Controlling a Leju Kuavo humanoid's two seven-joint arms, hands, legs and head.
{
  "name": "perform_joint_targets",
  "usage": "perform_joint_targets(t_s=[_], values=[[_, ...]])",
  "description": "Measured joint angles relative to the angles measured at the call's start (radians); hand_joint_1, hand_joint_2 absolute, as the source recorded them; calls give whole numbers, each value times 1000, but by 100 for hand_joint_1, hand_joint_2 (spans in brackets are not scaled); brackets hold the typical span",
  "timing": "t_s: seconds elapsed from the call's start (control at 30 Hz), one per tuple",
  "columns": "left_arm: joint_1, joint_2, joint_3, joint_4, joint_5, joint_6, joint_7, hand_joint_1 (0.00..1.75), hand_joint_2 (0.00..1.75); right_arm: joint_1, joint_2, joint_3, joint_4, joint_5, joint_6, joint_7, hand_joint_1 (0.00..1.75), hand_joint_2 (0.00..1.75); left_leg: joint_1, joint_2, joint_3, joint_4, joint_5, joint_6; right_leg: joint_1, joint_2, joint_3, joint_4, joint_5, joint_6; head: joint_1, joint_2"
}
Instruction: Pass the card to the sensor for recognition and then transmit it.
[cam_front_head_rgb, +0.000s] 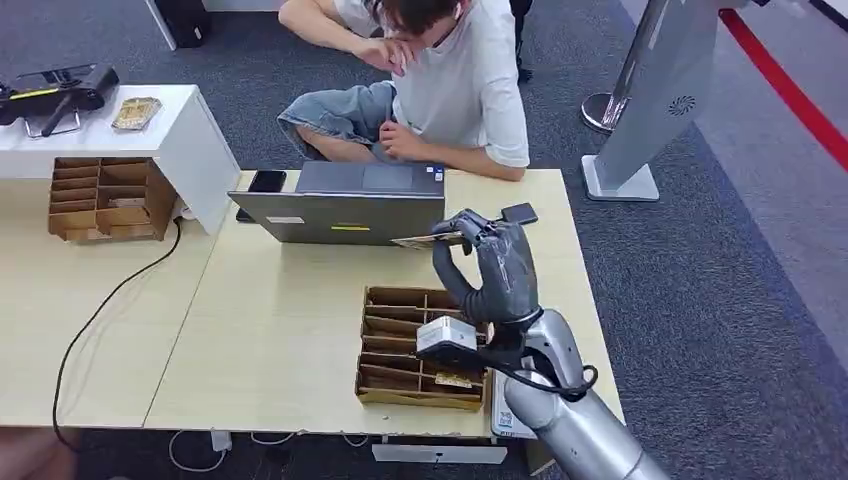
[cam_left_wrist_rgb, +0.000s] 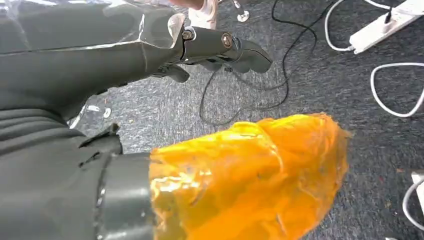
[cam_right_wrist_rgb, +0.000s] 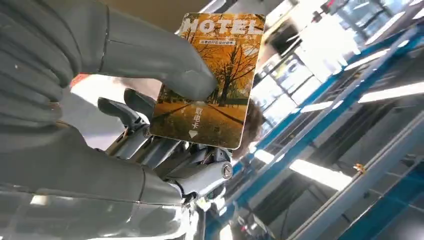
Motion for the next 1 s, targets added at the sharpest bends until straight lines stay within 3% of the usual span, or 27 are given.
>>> perform_joint_targets(t_s=[0.37, 0.53, 0.83, 1.0], values=[[13, 3, 33, 0, 13, 10, -19, 0, 0, 92, -39, -37, -146, -217, 142, -81, 175, 175, 0, 0, 0, 0, 0, 0, 0, 0, 0, 0, 0, 0, 0, 0], [19, 4, 45, 0, 14, 10, -26, 0, 0, 138, -56, -62, -180, -349, 260, -117, 175, 175, 0, 0, 0, 0, 0, 0, 0, 0, 0, 0, 0, 0, 0, 0], [21, 4, 58, 0, 13, 10, -27, 0, 0, 171, -75, -85, -200, -386, 299, -129, 175, 175, 0, 0, 0, 0, 0, 0, 0, 0, 0, 0, 0, 0, 0, 0], [23, 4, 61, 0, 10, 11, -30, 0, 0, 209, -84, -103, -214, -476, 398, -156, 175, 175, 0, 0, 0, 0, 0, 0, 0, 0, 0, 0, 0, 0, 0, 0]])
